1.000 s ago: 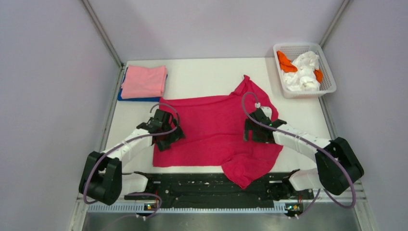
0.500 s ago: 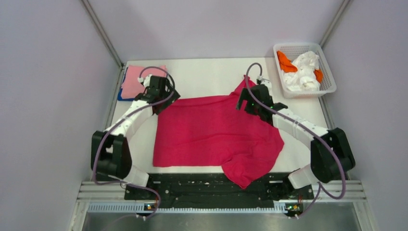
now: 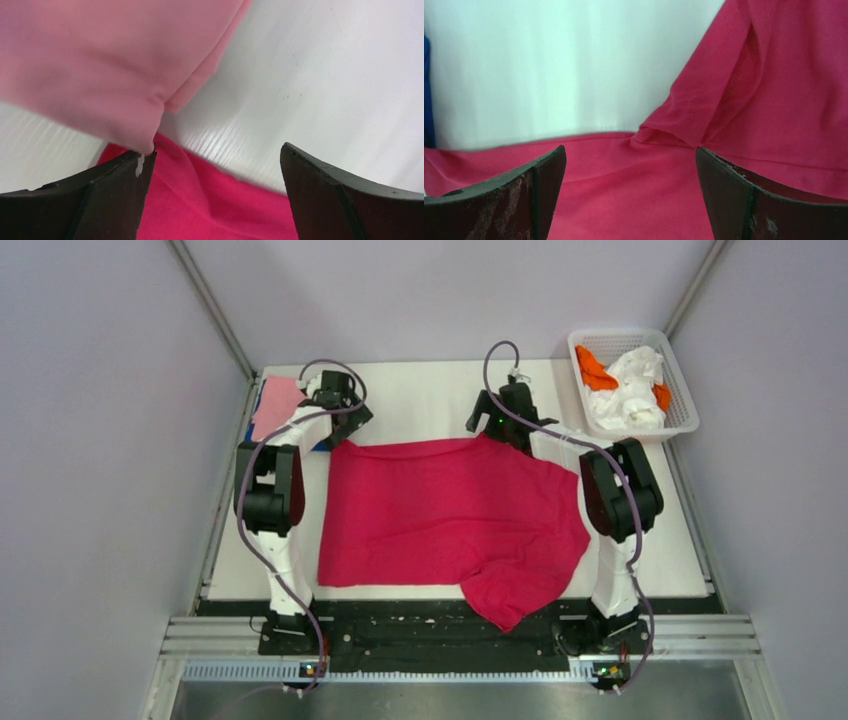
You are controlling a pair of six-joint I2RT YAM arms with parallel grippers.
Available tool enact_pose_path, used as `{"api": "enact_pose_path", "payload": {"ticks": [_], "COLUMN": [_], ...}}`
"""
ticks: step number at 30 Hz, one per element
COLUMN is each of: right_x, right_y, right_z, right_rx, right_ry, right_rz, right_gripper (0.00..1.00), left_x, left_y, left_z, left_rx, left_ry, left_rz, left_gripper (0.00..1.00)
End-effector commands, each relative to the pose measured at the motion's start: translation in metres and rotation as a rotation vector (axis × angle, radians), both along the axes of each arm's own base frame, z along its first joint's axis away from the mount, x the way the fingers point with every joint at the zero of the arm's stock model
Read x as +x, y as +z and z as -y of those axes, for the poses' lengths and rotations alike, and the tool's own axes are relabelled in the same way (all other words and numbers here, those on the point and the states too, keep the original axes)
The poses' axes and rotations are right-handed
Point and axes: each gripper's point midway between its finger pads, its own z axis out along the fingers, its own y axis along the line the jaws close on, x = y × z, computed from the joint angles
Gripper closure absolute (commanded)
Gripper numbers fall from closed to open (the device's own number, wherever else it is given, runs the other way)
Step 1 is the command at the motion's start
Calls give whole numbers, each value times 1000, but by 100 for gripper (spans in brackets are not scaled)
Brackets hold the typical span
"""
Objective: Fold and stack the t-shirts
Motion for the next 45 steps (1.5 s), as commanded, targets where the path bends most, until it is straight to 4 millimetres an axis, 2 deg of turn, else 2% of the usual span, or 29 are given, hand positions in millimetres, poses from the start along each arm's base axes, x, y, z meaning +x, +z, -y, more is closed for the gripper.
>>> {"api": "enact_pose_path", "payload": {"ticks": [1,7,11,17,22,24,30,32,34,37,40,41,43,45], "right_x": [15,16,16,32,50,66,118,131,135,123,99,89,73,58], "right_y": [14,3,-6,-8,-5,7,23,29,30,47,68,71,71,55], "right_z": [1,15,15,6,-2,-6,-30,-35,-29,-16,3,9,18,23], "right_rx": [-9,-26,-23,-5,10,18,22,0,-54,-103,-141,-155,-173,-186], "right_ry": [-5,-30,-26,-12,-5,-5,40,65,58,41,15,8,-1,2], "right_rz": [58,40,22,40,67,120,208,221,194,198,230,229,215,175], "right_gripper": [1,1,1,1,1,1,1,1,1,1,1,1,1,1], "left_x": [32,72,77,58,40,33,11,6,1,-5,-11,-14,-20,-25], "left_y": [9,24,35,53,77,88,107,113,116,115,113,111,105,99], "left_z": [-4,-11,-2,5,4,8,7,8,11,15,25,33,44,50], "left_rx": [-13,-22,-74,-109,-98,-108,-97,-96,-97,-95,-104,-124,-138,-148], "left_ry": [-2,-1,-34,-74,-93,-116,-136,-147,-166,-182,-207,-237,-264,-275], "left_rz": [64,157,182,200,222,239,268,275,274,262,256,248,230,213], "left_gripper": [2,2,3,3,3,3,3,3,3,3,3,3,3,3]}}
